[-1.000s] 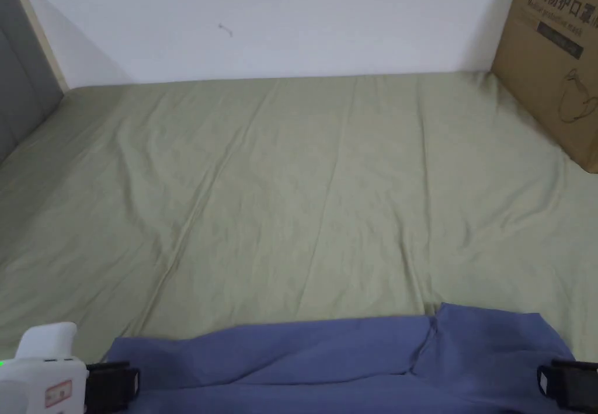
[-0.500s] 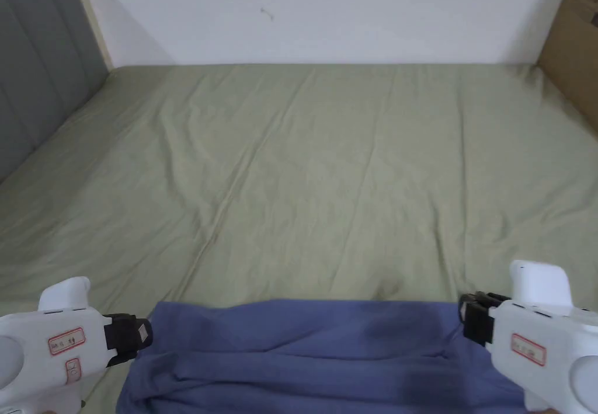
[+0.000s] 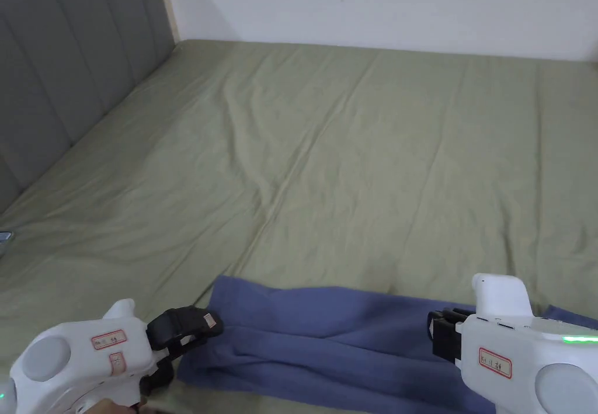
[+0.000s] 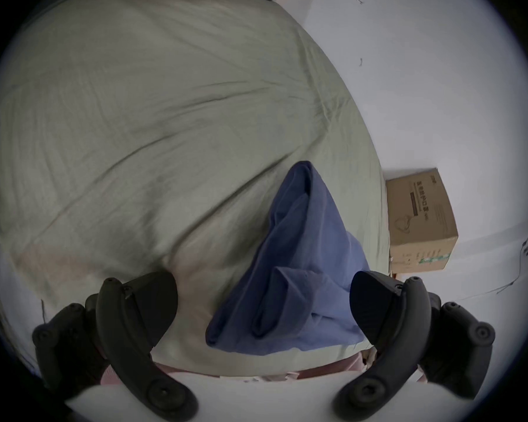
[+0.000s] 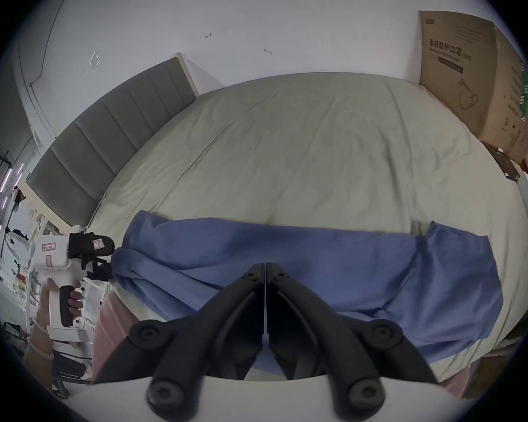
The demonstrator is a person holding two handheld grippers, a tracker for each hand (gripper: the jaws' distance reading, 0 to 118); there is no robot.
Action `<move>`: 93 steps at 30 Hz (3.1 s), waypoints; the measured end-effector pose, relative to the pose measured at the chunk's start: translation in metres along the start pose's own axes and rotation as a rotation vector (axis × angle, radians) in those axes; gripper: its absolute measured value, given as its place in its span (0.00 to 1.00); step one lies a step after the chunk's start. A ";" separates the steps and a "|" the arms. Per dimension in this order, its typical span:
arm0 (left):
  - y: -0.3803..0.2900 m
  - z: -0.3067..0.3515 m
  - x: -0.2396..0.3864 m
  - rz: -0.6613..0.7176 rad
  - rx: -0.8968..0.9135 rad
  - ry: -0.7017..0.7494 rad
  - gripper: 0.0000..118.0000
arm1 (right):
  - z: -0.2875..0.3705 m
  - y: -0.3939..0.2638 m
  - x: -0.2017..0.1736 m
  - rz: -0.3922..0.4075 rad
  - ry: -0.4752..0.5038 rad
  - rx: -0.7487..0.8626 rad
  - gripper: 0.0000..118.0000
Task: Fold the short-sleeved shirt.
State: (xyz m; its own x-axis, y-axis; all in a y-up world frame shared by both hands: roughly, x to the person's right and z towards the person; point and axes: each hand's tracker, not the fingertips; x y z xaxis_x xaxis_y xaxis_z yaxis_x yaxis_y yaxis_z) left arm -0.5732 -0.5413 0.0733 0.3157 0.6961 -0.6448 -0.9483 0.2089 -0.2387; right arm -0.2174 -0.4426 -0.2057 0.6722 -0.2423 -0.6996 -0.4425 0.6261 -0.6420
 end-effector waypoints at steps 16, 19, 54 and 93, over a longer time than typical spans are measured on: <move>0.007 0.023 0.034 -0.015 0.044 -0.058 0.08 | 0.006 -0.006 0.038 -0.124 -0.001 -0.035 0.01; 0.007 0.035 0.068 -0.093 0.066 -0.080 0.08 | 0.012 -0.007 0.053 -0.159 -0.013 -0.023 0.01; -0.159 -0.129 0.249 -0.527 -0.392 -0.197 0.03 | 0.084 -0.063 0.159 -0.452 -0.137 0.079 0.01; -0.087 -0.136 0.114 -0.090 -0.385 -0.373 0.34 | 0.061 -0.029 0.099 -0.267 -0.070 -0.003 0.01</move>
State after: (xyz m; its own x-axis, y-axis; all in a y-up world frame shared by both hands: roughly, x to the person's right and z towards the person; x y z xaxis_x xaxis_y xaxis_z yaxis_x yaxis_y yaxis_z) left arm -0.4501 -0.5735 -0.0778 0.2961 0.8984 -0.3245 -0.8160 0.0613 -0.5748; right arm -0.1024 -0.4394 -0.2370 0.8045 -0.3464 -0.4824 -0.2462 0.5448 -0.8016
